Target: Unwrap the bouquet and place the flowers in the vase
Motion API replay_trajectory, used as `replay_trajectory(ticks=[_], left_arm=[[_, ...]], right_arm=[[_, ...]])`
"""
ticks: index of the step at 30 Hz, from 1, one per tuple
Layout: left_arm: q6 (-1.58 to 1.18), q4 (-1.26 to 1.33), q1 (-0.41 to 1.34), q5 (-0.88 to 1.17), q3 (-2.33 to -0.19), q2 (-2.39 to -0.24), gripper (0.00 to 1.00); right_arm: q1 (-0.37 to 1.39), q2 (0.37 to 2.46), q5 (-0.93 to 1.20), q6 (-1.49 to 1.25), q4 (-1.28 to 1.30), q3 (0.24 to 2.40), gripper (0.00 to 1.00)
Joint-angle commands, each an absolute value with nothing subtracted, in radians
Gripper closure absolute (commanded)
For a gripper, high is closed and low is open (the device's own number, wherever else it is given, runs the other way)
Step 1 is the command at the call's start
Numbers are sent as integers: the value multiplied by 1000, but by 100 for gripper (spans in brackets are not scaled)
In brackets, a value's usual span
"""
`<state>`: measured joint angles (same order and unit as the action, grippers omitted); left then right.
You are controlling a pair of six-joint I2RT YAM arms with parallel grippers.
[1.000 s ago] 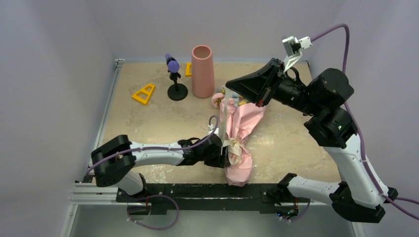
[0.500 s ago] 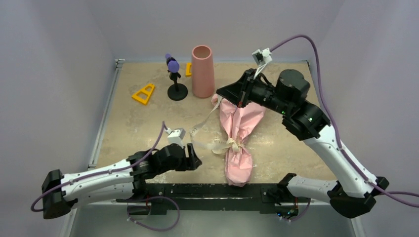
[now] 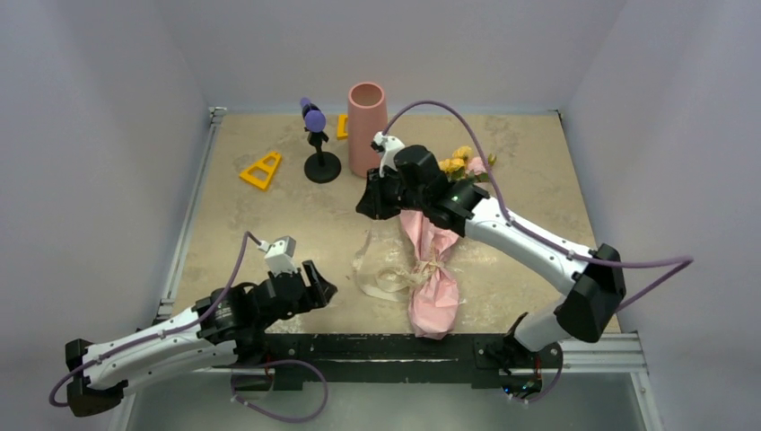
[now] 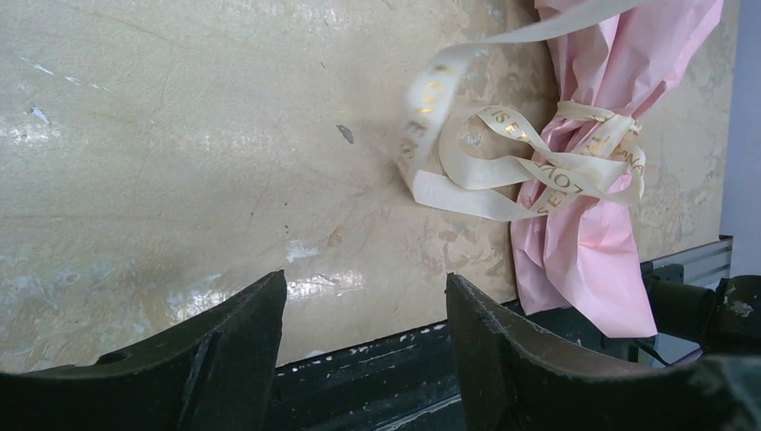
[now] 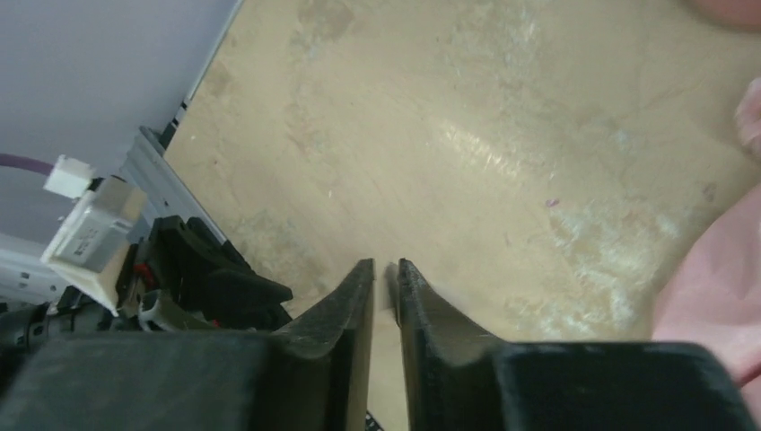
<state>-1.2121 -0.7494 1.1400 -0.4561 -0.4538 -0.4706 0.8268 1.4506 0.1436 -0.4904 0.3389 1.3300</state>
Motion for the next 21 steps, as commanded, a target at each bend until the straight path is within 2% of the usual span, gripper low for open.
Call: replay_trajectory(ticks=[1, 2, 4, 7, 11, 14, 18, 21], left_arm=[[-1207, -745, 1138, -506, -469, -455, 31], [-1205, -740, 1138, -507, -469, -459, 31], [-1198, -728, 1138, -506, -468, -470, 31], [-1182, -700, 1138, -499, -469, -494, 29], [-1163, -669, 1138, -494, -477, -515, 28], [-1157, -640, 1138, -489, -471, -525, 30], [-1152, -587, 1138, -467, -457, -559, 32], [-1133, -519, 1138, -423, -447, -606, 32]], right_arm=[[869, 1500, 113, -431, 389, 1355, 66], [874, 1500, 107, -426, 401, 1357, 54], [879, 1482, 87, -420, 427, 1357, 38], [879, 1420, 28, -416, 463, 1353, 30], [877, 1294, -150, -419, 538, 1297, 30], [865, 1173, -251, -461, 539, 1159, 37], [844, 1067, -263, -545, 526, 957, 54], [844, 995, -257, -615, 507, 831, 53]])
